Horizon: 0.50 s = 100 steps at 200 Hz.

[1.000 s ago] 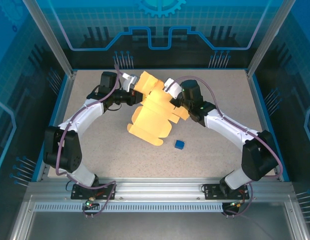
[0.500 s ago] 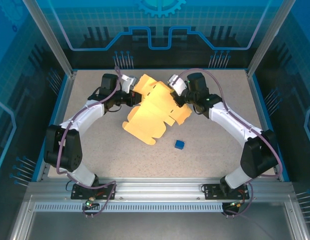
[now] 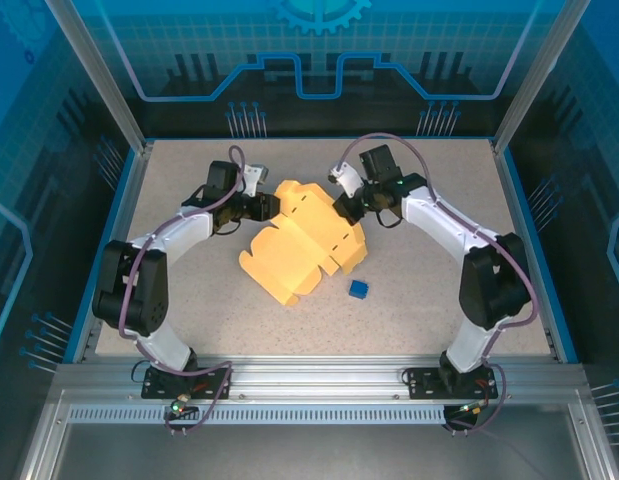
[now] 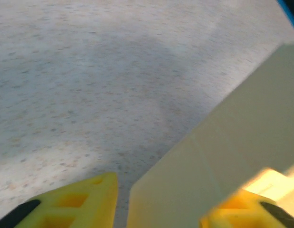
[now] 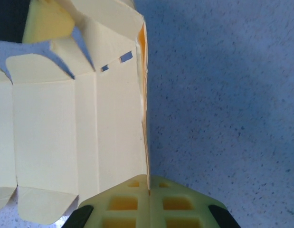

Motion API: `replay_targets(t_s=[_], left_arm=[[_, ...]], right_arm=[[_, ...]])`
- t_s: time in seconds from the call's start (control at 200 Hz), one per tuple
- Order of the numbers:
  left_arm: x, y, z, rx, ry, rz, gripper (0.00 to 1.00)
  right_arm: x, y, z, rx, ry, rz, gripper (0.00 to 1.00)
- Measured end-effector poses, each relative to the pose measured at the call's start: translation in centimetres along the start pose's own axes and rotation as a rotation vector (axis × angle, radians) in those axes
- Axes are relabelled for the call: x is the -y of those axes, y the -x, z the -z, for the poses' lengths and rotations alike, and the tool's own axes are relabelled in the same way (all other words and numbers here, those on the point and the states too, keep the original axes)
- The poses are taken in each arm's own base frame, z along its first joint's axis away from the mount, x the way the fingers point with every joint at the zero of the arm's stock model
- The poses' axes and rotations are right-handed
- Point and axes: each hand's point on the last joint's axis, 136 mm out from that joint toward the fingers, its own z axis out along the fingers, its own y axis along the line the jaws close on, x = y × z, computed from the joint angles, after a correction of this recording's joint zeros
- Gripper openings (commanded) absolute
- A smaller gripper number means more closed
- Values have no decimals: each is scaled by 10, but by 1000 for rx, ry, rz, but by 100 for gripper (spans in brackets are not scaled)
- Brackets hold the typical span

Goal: Fold the paper box

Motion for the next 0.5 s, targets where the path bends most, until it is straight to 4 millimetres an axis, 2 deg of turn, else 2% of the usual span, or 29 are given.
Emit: replay_targets(t_s=[0.1,0.24,0.34,0.5], left_arm=[[-20,-12,7,17,116,53,49],[-23,-26,24,58,159,106,51],[-2,-33,29,85,118,96,51],[51,-43,12,69,-13,32,48]], right_arm=[[5,-9,-8,-49,9,-52,4],[23,-18,-13,-94,1,-132,4],[35,-25,-15,-131,-16,-173,5],[47,-35,-19,-188,-37,-213,6]])
